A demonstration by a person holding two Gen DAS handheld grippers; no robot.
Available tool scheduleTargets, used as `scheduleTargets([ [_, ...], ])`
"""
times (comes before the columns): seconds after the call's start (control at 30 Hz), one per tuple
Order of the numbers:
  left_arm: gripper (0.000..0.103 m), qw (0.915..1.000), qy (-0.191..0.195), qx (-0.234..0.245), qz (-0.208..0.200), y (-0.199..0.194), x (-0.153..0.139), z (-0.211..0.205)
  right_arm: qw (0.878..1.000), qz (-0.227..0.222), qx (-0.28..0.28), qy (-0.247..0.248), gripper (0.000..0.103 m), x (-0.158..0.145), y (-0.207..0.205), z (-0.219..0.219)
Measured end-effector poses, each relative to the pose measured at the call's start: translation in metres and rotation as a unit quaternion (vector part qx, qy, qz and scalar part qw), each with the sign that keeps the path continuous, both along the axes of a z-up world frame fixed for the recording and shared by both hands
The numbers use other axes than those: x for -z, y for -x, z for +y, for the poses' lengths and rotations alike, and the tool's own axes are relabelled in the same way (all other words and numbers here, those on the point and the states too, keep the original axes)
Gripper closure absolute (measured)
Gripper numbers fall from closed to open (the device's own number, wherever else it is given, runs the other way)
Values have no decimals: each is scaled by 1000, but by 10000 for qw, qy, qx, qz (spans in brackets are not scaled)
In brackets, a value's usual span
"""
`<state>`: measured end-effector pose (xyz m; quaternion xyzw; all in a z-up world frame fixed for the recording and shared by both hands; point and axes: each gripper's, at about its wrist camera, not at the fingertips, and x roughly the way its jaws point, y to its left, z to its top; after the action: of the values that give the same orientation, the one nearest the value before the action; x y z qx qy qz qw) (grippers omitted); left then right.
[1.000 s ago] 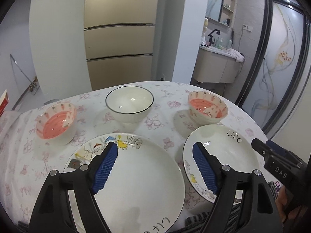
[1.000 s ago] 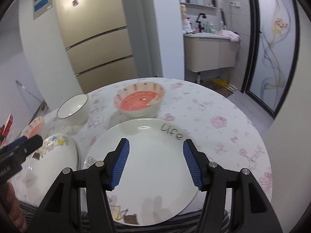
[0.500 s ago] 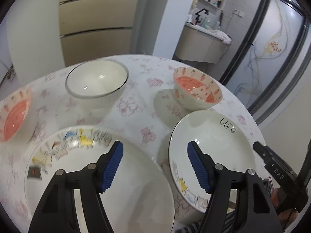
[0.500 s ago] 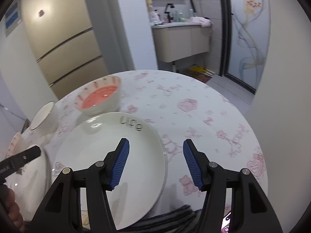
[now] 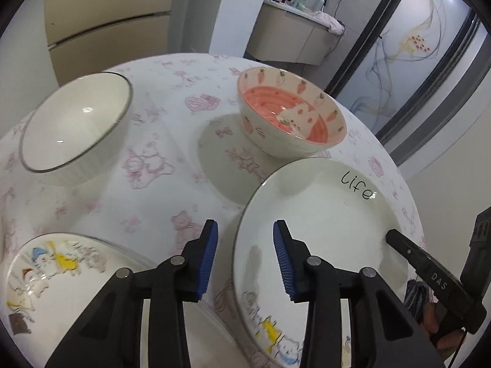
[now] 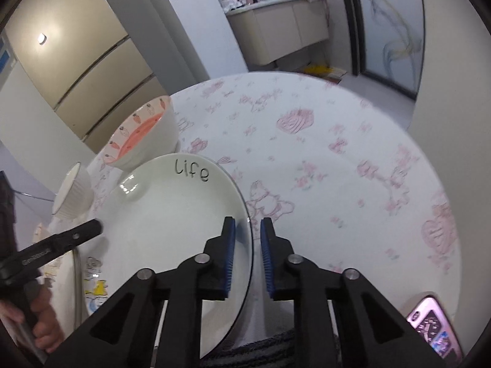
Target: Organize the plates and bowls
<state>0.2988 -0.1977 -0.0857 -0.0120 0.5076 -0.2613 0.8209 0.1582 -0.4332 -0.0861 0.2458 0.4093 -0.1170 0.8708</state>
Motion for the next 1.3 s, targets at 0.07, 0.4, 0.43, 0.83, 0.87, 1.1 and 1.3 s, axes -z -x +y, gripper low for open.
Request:
scheduleTargets([
  [0.07, 78, 10000, -70, 26, 26, -1, 3, -5, 10000, -27, -44, 23, 92, 0, 0, 2],
  [0.4, 86, 9993, -292, 132, -206, 1, 5, -11, 10000, -20, -75, -30, 88, 1, -1, 2],
  [0.43, 83, 9988, -386, 178, -226, 2, 5, -13, 9998, 50, -139, -105, 87, 3, -4, 2],
  [0.83, 82, 9978, -426, 417, -279, 7, 4, -14, 9997, 123, -199, -17, 85, 3, -4, 7],
  [0.87, 82, 9981, -388, 404, -259, 7, 4, -12, 9997, 105, -185, 98, 85, 0, -3, 9],
  [1.1, 82, 9990, -181, 268, -311, 16, -17, -1, 9997, 39, -217, -57, 83, -20, 0, 10],
  [1.3, 82, 9989, 25, 65, -456, 27, -43, 20, 9995, -102, -293, -47, 83, -45, 0, 17],
])
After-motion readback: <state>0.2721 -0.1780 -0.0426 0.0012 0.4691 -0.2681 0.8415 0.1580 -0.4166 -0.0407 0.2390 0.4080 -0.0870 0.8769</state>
